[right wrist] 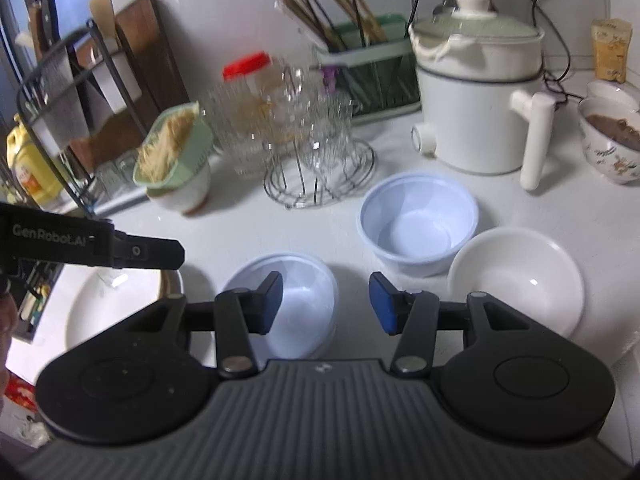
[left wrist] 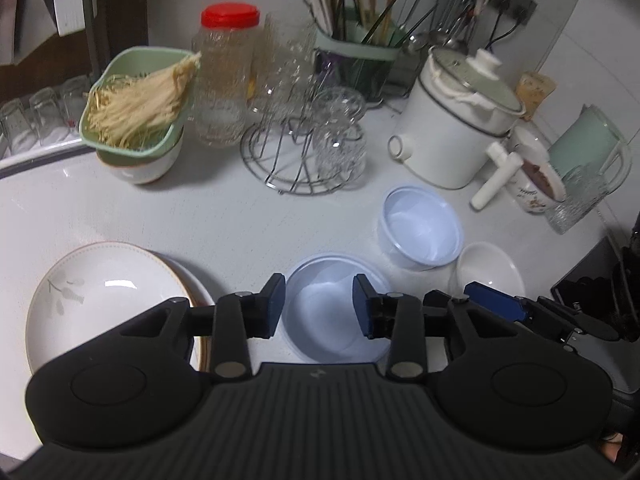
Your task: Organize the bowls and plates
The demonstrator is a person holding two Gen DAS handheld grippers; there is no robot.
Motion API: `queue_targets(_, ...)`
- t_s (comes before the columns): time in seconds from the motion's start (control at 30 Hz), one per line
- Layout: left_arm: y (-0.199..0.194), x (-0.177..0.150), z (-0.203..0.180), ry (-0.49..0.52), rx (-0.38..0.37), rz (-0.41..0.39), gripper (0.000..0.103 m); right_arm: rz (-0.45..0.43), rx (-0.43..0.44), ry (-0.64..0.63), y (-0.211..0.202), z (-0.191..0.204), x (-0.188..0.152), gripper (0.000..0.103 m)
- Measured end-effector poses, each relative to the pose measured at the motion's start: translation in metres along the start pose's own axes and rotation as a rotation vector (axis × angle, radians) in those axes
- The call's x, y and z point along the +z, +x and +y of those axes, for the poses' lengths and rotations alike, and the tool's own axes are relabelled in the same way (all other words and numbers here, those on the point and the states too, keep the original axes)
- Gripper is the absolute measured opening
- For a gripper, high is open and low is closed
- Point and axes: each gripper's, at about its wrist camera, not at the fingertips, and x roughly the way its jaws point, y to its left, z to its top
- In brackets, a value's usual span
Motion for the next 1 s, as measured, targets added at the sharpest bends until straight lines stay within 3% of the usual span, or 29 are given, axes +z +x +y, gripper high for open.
queue_targets(0.5, -0.048, -0.019, -0.033, 0.049, -0.042, -0.065, 0.046, -0.126, -0.049, 0.017, -0.068, -0.005, -0.001, 0.051)
queue_targets(1.0, -0.017, -0.031, -0.057, 0.103, -0.098, 0.004, 0.046, -0.155, -0.140, 0.083, -0.082, -0.029, -0.024, 0.051)
